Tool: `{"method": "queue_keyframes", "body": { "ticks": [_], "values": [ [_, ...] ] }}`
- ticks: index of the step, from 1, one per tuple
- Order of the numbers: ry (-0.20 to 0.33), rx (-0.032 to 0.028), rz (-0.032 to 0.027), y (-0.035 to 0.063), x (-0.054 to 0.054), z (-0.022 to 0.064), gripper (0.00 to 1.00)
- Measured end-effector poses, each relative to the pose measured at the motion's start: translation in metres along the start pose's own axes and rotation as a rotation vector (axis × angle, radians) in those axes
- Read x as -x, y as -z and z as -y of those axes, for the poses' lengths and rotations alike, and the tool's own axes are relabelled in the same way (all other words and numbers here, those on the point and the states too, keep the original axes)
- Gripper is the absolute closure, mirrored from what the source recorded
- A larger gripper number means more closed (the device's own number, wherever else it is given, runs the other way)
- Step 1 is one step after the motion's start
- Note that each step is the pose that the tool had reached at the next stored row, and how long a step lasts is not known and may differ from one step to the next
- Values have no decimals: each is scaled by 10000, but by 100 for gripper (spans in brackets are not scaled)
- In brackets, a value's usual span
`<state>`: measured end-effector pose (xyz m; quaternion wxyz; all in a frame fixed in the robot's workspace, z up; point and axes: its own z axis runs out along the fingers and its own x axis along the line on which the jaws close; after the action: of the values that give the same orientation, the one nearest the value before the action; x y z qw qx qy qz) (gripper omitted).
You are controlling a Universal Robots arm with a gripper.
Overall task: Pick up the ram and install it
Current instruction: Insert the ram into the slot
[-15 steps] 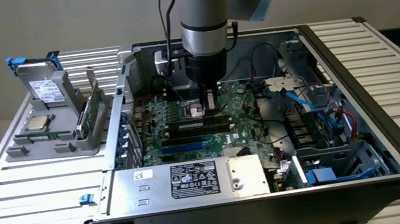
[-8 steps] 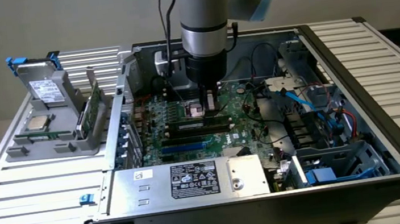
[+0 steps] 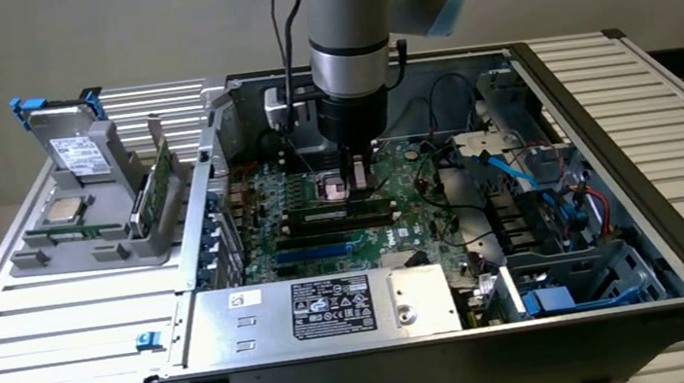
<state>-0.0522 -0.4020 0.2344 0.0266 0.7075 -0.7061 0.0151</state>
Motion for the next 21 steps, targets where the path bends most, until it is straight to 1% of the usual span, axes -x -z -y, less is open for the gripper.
{"method": "queue_keyframes", "body": {
  "ticks": [4,8,10,15,19,21],
  "values": [
    [-1,-19,2,-2,0,1,87],
    [-7,-26,1,-4,0,1,87],
    [-19,-44,3,-5,1,1,87],
    [-61,-119,2,-8,1,-10,87],
    [-90,-149,3,-12,1,-13,87],
    [-100,-153,4,-16,0,-14,87]
  ]
}}
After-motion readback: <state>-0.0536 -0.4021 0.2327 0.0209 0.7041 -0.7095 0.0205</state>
